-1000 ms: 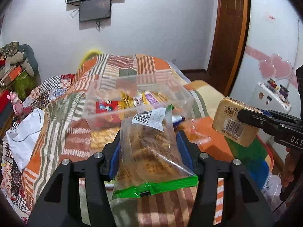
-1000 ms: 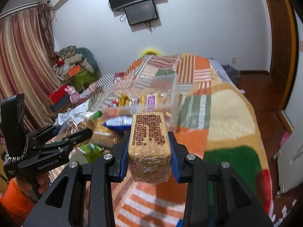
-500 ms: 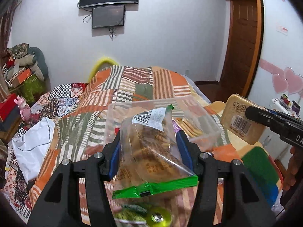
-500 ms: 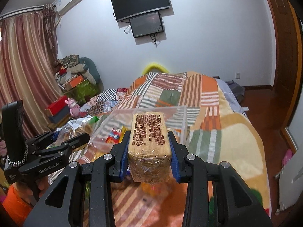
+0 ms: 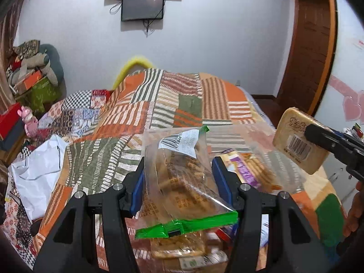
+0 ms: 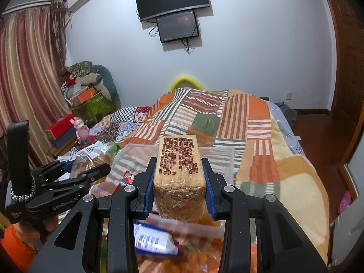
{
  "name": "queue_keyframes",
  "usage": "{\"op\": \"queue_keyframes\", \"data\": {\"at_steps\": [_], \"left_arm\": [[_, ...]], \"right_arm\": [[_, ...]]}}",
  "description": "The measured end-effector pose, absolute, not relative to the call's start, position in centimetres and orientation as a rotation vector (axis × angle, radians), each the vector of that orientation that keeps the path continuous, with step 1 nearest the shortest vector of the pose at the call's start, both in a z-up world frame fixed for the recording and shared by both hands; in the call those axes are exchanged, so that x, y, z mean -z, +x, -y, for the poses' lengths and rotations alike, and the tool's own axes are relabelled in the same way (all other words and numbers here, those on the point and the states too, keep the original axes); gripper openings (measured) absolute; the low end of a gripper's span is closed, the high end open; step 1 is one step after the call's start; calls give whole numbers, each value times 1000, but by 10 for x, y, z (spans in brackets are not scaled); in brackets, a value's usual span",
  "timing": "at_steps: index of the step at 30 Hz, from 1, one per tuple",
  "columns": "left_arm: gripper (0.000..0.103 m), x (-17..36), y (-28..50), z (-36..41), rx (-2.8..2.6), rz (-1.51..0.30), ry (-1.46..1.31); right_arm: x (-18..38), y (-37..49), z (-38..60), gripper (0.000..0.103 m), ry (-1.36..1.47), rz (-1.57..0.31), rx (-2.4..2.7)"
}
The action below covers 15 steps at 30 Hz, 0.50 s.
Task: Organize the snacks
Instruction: 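Carry the clear bag into the box and release while the right tool places the bread block in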
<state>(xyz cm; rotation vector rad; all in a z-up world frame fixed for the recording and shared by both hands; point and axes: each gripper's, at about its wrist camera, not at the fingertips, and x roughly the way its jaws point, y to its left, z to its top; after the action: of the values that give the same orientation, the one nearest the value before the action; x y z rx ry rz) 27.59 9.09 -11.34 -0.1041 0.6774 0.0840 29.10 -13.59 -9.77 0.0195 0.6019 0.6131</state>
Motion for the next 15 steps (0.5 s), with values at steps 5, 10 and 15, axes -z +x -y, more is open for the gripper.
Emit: {"op": "queue_keyframes", "data": {"at_steps": [5, 10, 15], "left_arm": [[55, 131, 293, -105, -79, -712, -149], [55, 143, 301, -106, -74, -738, -156], [55, 150, 305, -105, -72, -759, -150]], "right_arm": [[116, 305, 122, 33, -2, -653, -605], [136, 320, 117, 33, -12, -717, -586], [151, 326, 118, 33, -26, -780, -580]]}}
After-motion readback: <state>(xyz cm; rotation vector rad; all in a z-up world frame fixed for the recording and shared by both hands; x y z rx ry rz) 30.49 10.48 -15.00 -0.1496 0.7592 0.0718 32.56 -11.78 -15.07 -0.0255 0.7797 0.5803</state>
